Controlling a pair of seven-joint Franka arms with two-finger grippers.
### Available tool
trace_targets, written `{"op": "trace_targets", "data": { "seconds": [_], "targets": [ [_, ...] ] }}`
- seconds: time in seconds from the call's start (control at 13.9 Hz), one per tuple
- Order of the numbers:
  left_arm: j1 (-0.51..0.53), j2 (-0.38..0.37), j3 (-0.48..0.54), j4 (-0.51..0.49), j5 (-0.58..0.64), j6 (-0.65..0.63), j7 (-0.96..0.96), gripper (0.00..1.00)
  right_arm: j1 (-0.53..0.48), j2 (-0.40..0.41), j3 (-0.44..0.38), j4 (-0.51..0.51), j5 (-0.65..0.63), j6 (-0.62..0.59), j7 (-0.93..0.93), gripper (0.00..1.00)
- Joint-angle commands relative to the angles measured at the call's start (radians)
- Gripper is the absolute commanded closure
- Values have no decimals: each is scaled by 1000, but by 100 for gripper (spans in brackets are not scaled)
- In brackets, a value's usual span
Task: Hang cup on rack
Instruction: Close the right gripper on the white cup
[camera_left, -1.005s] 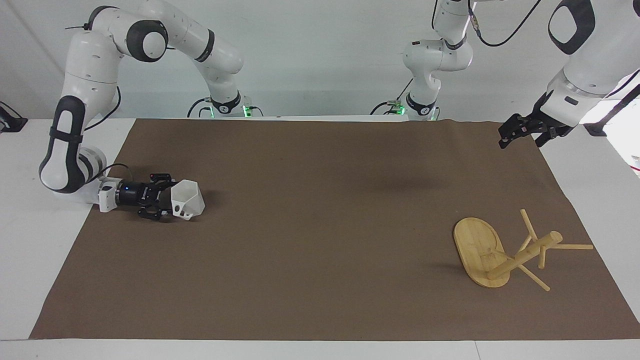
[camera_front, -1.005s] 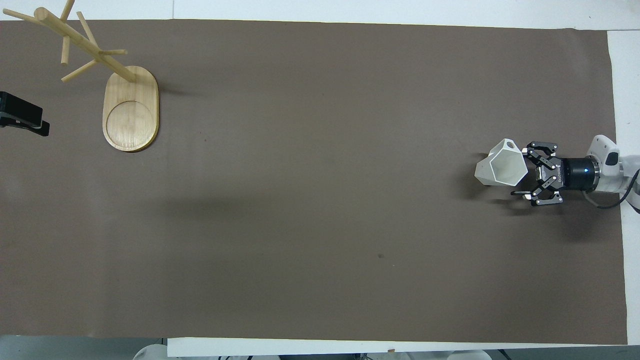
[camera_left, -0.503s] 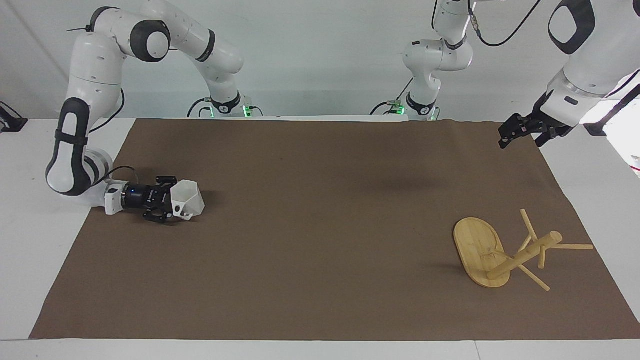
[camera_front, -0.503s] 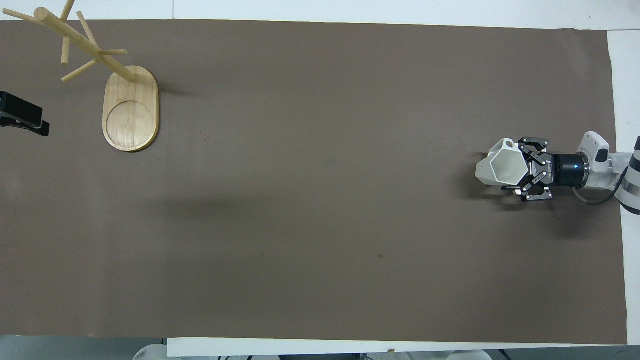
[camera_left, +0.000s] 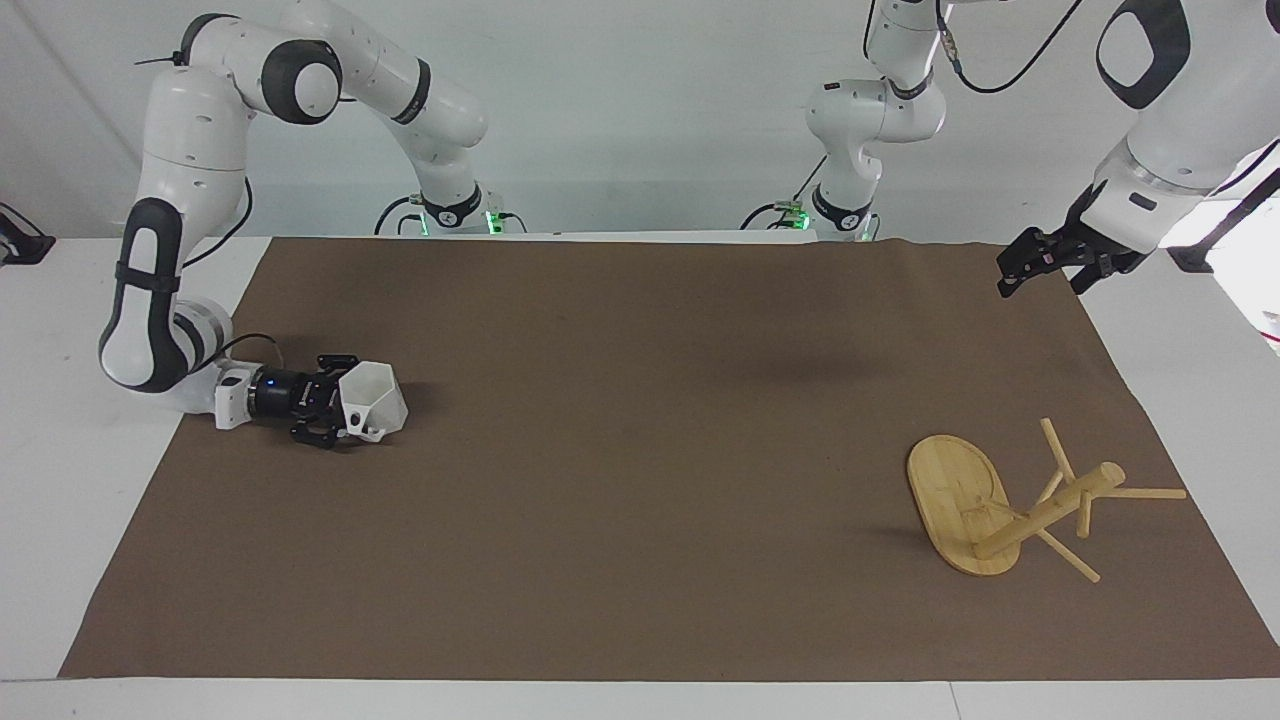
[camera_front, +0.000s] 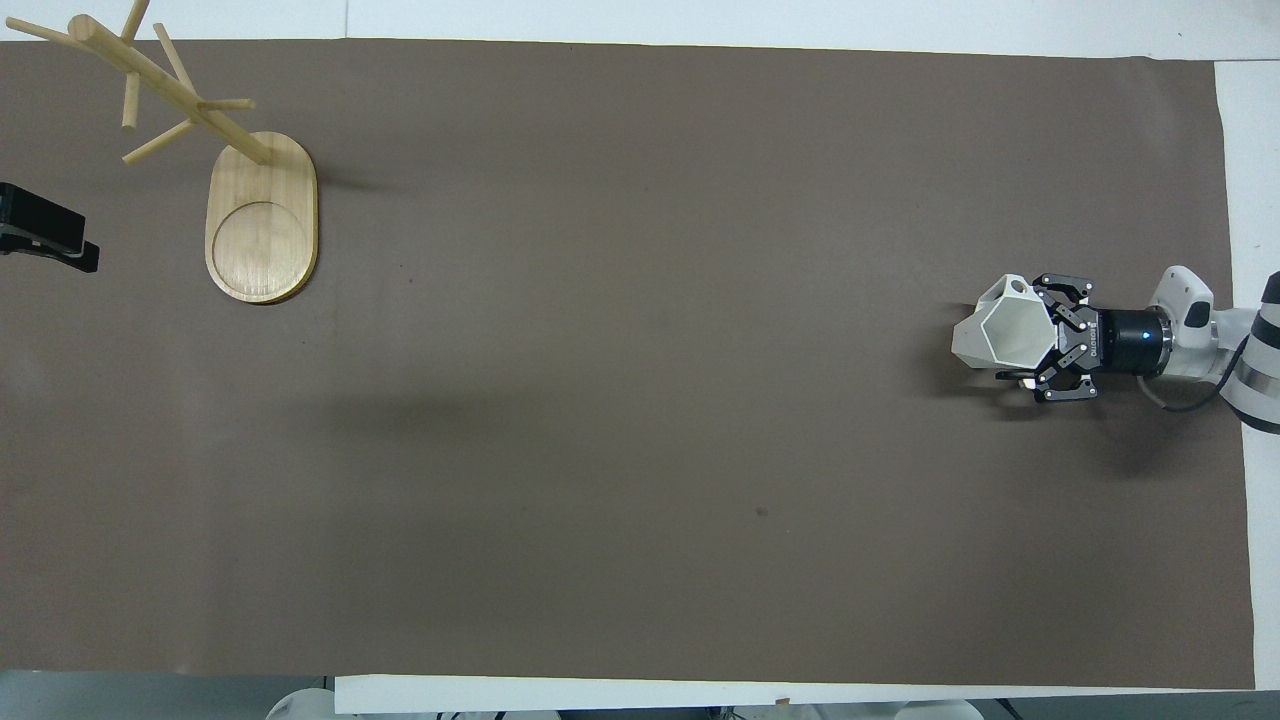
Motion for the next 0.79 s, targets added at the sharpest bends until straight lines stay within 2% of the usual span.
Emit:
{"op": "trace_targets", "data": {
  "seconds": [0.0,0.07,0.14,0.22,0.36,0.5,0.72],
  "targets": [
    [3,-30,-3,-37,19,11,14,0,10,-36,2,-50,25,23,-35,0],
    [4,-31,-3,-37,19,11,14,0,10,-36,2,-52,25,22,-47,2],
    [3,-30,-3,-37,19,11,14,0,10,-36,2,-52,25,17,-60,12],
    [3,-30,-3,-37,19,11,14,0,10,-37,2,-52,25,12,-72,30],
    [4,-30,-3,-37,19,11,14,0,10,-37,2,-50,25,12,-74,61],
    [4,-30,-3,-37,19,11,14,0,21,-39,5,-49,25,11,-71,83],
    [4,-30,-3,-37,19,11,14,0,119,-120,3,-47,26,9,-17,86]
  ]
}}
